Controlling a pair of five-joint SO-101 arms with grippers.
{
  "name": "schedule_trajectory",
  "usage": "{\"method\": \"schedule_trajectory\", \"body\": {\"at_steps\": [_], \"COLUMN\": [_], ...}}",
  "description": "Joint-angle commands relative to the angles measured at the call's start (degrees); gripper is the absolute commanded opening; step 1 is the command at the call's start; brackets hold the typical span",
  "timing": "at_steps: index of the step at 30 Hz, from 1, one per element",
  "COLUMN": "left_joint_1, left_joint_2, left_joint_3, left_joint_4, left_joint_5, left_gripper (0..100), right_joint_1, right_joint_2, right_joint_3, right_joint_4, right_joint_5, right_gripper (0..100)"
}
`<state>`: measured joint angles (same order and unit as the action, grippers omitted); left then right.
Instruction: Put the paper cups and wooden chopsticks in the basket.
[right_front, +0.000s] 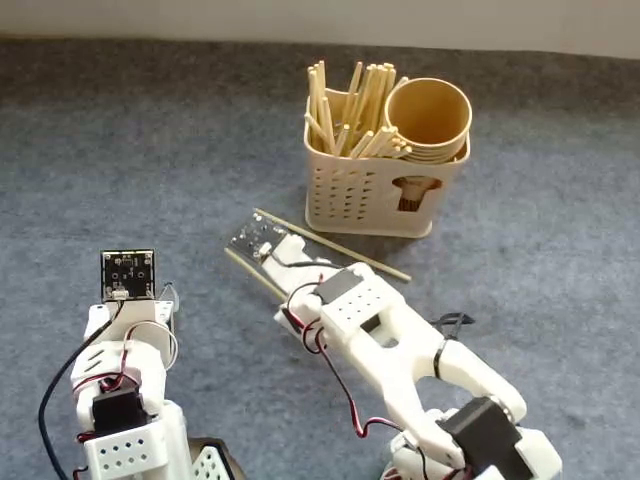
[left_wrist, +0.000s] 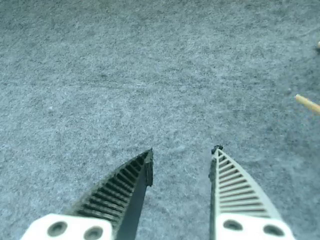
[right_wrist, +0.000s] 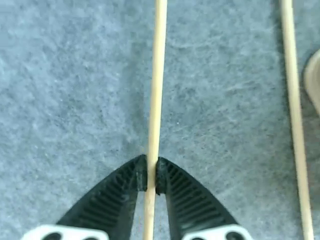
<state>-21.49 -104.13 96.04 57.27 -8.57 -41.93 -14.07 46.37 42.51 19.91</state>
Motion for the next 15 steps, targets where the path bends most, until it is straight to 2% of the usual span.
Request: {"method": "schedule_trajectory", "body": {"at_steps": [1,10,15], "left_joint_1": [-0.66,-0.66,-0.66], "left_joint_2": [-0.22,-0.22,-0.22], "left_joint_3": [1.10,1.10,1.10], "left_joint_4": [0.00,0.00,0.00], "left_joint_5": [-0.35,-0.35,-0.35], "left_gripper": [19,19,19], "right_joint_1": [2.24,2.42,2.15], "right_joint_2": [-4.70,-14.11,-21.67], "right_joint_3": [-0.22,3.38,5.58], "right_joint_4": [0.57,0.31,0.31], "right_joint_5": [-0.53,-0.70,-8.44], "right_gripper": [0.5,0.5,0.5]}}
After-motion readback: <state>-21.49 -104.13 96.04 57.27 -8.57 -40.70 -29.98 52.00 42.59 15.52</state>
